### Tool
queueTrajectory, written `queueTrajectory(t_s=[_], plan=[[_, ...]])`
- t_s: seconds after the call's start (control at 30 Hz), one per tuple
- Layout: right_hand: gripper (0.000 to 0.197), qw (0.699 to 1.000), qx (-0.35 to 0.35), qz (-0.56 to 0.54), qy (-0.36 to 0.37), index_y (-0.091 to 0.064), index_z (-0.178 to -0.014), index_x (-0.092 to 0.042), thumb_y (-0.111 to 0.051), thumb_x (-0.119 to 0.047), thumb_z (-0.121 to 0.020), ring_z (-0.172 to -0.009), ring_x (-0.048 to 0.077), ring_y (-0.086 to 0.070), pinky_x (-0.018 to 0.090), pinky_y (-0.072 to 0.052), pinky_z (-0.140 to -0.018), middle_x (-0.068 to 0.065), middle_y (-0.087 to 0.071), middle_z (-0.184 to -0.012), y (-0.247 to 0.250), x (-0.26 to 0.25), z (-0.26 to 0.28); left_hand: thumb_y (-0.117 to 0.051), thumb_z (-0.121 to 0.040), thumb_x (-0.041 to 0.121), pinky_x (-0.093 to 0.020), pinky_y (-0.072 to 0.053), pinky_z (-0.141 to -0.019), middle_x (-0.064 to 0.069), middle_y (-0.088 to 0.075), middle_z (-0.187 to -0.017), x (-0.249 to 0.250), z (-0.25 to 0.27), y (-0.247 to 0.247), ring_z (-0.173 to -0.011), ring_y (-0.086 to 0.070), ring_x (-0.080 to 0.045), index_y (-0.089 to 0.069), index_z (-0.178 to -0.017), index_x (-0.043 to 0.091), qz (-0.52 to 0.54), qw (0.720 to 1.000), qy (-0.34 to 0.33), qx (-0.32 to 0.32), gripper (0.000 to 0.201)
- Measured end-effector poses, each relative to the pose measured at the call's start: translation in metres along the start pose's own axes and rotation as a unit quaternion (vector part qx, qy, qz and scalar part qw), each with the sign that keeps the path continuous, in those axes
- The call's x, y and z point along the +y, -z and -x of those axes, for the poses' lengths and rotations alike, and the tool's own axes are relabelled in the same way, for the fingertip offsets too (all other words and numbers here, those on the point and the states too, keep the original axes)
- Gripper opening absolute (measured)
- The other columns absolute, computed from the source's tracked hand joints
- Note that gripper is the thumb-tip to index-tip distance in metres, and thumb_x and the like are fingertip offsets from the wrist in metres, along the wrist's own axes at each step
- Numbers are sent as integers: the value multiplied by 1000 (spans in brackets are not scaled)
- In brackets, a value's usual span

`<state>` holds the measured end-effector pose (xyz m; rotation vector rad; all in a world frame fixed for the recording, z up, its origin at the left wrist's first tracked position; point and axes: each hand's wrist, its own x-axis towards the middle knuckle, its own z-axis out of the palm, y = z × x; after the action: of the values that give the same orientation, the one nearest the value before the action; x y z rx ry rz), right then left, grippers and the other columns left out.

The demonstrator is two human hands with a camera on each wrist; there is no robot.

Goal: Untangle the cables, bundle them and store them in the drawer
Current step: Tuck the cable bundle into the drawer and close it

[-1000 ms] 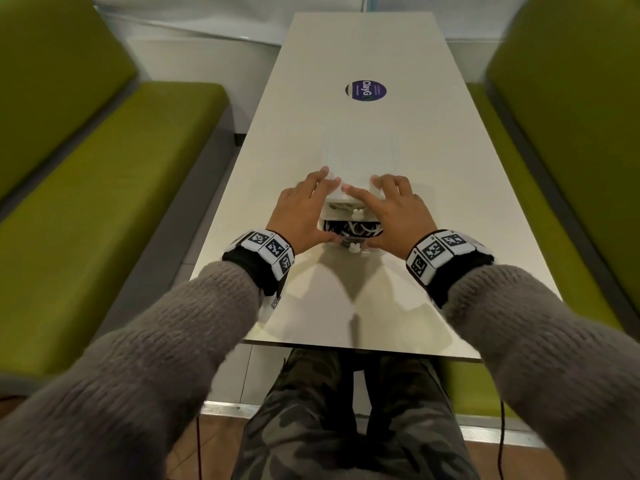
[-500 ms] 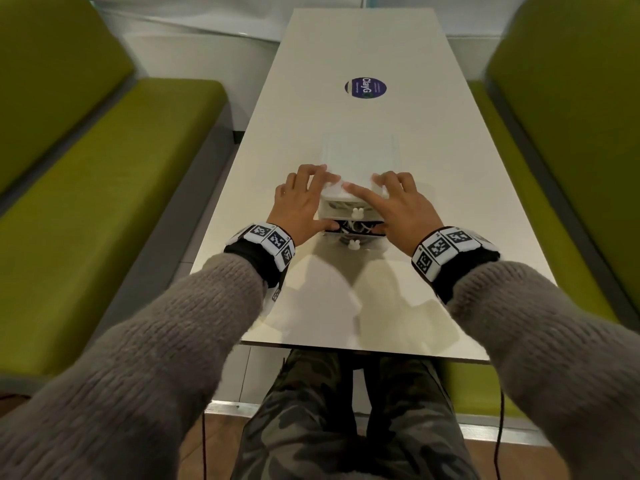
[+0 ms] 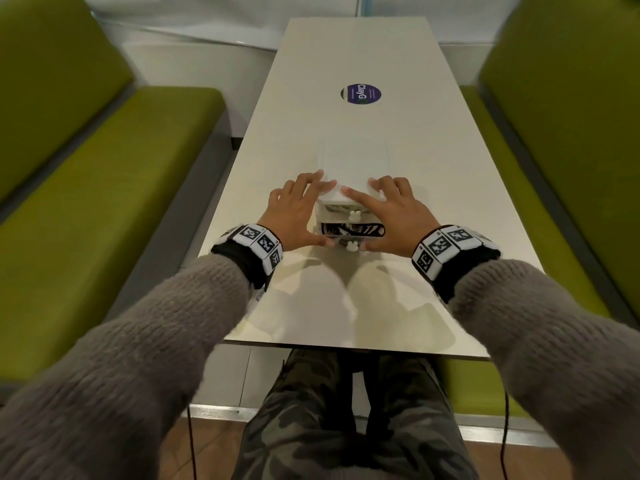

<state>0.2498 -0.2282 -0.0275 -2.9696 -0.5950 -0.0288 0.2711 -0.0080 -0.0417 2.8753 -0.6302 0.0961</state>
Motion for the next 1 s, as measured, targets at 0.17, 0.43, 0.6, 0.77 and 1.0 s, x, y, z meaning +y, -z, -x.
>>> queueTrajectory(t_s=[0.17, 0.43, 0.6, 0.77, 1.0], plan=[[92, 999, 42, -9, -8, -31, -146, -37, -81, -30, -70, -126, 29, -27, 38, -50, -80, 10, -35, -139, -5, -7, -2, -80, -61, 52, -44, -32, -100, -2, -24, -146, 4, -1, -2, -124, -36, -25, -24, -145, 27, 3, 1000, 8, 24, 104], [75, 996, 84, -38, -8, -46, -138, -34, -80, -27, -71, -116, 30, -32, 34, -44, -63, 12, -42, -128, -13, -4, -9, -81, -61, 44, -43, -35, -96, -6, -33, -137, 6, -8, -5, -120, -38, -26, -33, -141, 19, 46, 997, 20, 53, 97], [80, 997, 64, -38, 22, -34, -144, -43, -67, -6, -82, -119, 34, -34, 40, -52, -73, 11, -41, -133, -8, 12, -8, -59, -61, 73, -43, -31, -96, 0, -37, -129, 11, -10, -4, -115, -41, -21, -39, -132, 23, 71, 994, 37, 77, 89], [86, 994, 92, -30, 39, -41, -141, -41, -69, 5, -73, -108, 37, -42, 39, -53, -56, 15, -50, -123, -17, 9, -6, -41, -51, 75, -46, -34, -95, 0, -44, -119, 30, -10, -13, -107, -46, -22, -46, -121, 24, 11, 986, 101, 135, 87], [103, 992, 118, -15, 47, -29, -141, -44, -71, 12, -66, -103, 27, -31, 35, -52, -48, 14, -52, -121, -24, 11, -8, -61, -66, 67, -54, -28, -101, -2, -43, -122, 40, -11, -13, -107, -44, -23, -41, -125, 21, -109, 978, 124, 131, 77]])
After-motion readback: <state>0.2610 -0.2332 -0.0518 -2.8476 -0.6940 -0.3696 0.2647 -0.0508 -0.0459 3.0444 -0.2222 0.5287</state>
